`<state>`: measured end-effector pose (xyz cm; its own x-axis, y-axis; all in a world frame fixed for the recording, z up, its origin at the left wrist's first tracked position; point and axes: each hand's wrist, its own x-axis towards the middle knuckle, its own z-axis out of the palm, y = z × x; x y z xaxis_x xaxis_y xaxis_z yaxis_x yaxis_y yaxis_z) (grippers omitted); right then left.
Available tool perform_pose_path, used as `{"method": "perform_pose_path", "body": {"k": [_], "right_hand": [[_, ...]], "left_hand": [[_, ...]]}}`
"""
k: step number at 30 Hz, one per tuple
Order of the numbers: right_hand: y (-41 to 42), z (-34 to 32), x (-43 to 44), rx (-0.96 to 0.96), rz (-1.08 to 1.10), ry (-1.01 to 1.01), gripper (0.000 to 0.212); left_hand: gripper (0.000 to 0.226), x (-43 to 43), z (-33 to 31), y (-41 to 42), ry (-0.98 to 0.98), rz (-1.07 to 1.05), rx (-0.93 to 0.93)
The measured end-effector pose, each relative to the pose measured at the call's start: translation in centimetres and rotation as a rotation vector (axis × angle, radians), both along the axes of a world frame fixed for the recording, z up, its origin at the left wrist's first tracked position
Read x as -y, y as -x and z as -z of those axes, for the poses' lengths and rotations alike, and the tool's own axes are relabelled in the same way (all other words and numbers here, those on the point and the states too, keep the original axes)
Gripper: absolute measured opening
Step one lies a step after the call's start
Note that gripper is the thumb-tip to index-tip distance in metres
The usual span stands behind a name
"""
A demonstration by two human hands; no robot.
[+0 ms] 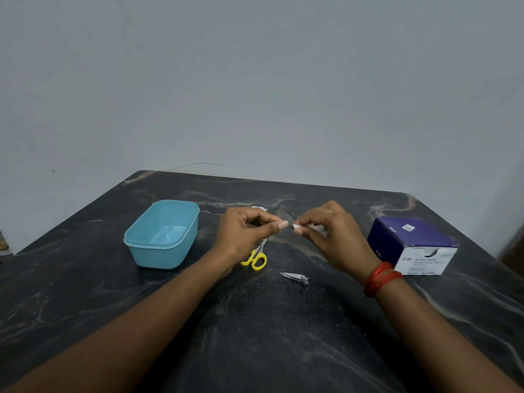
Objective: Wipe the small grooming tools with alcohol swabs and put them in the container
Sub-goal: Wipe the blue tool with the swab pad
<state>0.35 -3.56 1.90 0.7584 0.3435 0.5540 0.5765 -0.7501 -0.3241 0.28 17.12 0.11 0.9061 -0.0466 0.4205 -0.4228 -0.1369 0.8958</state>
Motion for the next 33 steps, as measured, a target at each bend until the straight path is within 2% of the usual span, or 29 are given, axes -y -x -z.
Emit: {"method": "perform_pose_path", "body": {"k": [5, 8, 10, 12, 15, 18, 23, 25, 29, 33], "right_hand": [[0.2, 0.2, -0.1, -0.055, -0.014, 0.009, 0.010], [0.5, 0.3, -0.4, -0.017, 0.026, -0.033, 0.013], [0.6, 0.5, -0.8, 0.006, 0.060, -0.063, 0.017], [0.8, 0.7, -1.2, 0.017, 0.096, -0.078, 0.019], [1.0, 0.9, -1.5, 0.021, 0.119, -0.073, 0.023], [1.0, 1.0, -1.7, -0.015, 0.117, -0.111, 0.026], [0.5, 1.3, -1.8, -0.192, 0.062, -0.285, 0.017], [0.4, 1.4, -1.7, -0.230, 0.056, -0.343, 0.019], [0.3, 1.3, -1.4, -0.229, 0.058, -0.420, 0.031], [0.3, 1.0, -1.4, -0.181, 0.076, -0.479, 0.019]], "left_hand": [[0.013, 0.1, 0.0, 0.0, 0.011, 0.001, 0.006], [0.016, 0.4, -0.2, 0.3, 0.211, 0.021, -0.114], [0.027, 0.7, -0.2, 0.4, 0.386, 0.054, -0.245], [0.031, 0.7, -0.1, 0.3, 0.464, 0.059, -0.314], [0.019, 0.5, 0.0, -0.1, 0.407, 0.025, -0.309], [0.019, 0.3, 0.2, -0.3, 0.355, 0.020, -0.283], [0.017, 0.2, 0.2, -0.4, 0.264, 0.042, -0.192], [0.017, 0.2, 0.1, -0.2, 0.242, 0.074, -0.165], [0.014, 0.2, -0.1, -0.2, 0.201, 0.114, -0.127], [0.013, 0.0, 0.0, -0.5, 0.204, 0.102, -0.118]]}}
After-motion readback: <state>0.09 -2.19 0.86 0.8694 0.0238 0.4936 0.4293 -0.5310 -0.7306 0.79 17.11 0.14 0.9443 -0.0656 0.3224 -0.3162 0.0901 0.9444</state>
